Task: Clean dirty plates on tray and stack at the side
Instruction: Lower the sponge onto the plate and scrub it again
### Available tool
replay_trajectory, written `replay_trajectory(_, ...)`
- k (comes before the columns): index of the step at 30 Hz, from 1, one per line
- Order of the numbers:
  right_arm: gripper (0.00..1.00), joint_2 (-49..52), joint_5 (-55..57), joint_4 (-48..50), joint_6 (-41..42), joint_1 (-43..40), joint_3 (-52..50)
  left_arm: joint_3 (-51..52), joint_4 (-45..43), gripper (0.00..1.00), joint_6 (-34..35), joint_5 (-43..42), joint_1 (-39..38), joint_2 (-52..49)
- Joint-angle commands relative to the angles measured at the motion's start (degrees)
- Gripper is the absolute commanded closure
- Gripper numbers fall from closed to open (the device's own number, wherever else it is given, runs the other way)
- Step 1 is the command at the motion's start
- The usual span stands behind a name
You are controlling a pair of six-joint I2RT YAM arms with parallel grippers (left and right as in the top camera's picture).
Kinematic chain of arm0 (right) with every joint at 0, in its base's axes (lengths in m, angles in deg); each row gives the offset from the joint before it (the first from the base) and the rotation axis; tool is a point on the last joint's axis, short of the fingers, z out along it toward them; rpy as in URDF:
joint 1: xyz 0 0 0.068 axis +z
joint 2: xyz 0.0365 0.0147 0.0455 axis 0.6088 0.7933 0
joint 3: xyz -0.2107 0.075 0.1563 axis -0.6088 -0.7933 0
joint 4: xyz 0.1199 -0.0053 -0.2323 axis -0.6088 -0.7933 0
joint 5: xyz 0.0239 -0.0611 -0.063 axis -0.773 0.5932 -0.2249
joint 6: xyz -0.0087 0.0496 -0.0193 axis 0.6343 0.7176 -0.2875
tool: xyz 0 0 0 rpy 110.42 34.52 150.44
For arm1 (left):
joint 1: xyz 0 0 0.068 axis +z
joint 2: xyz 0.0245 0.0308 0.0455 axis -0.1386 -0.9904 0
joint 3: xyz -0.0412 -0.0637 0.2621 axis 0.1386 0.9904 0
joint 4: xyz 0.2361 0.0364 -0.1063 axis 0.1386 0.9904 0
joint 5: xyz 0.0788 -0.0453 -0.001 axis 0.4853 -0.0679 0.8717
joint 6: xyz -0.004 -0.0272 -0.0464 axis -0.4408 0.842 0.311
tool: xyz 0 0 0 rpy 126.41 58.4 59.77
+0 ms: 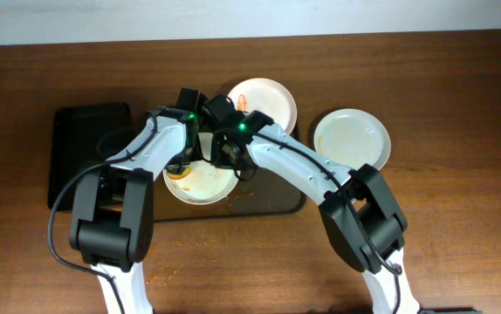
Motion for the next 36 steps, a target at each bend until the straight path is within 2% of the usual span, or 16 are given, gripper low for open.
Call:
replay_trajectory(1, 0.78, 2.80, -7.72, 0.50, -3.58, -2.10, -0.11, 9.27, 0.33, 0.99, 2.36, -3.65, 1.44, -11.76)
replay_trajectory(4, 0.70, 3.48, -7.28, -0.31, -3.76, -2.62, -0.42, 9.25, 0.85, 0.99, -1.64, -7.23, 1.44, -11.76)
replay_trajectory(7, 0.69, 4.55, -6.88, 0.37, -4.44, -3.39, -0.42, 9.25, 0.70, 1.00, -2.86, -7.37, 1.49, -11.76)
replay_trajectory(8, 0.68, 4.55, -6.91, 2.36, -7.30, -4.13, -0.39, 9.25, 0.11, 1.00, -4.15, -7.34, 1.49, -11.76)
replay_trajectory(13, 0.66, 4.15, -12.55, 5.05, -15.21, -7.04, 0.70, 9.25, -10.56, 0.99, -14.51, -7.15, 1.49, -11.76)
replay_trajectory(16, 0.64, 2.32, -10.29, 5.05, -17.62, -7.17, 1.03, 9.25, -14.19, 1.00, -19.34, -6.91, 1.49, -11.76)
replay_trajectory(22, 0.64, 1.92, -5.77, 5.44, -18.78, -7.17, 1.01, 9.25, -14.32, 1.00, -19.58, -4.13, 1.49, -11.76)
replay_trajectory(36, 0.63, -2.29, -6.40, 4.20, -18.73, -7.91, 1.44, 9.25, -14.27, 1.00, -19.54, -4.17, 1.49, -11.76)
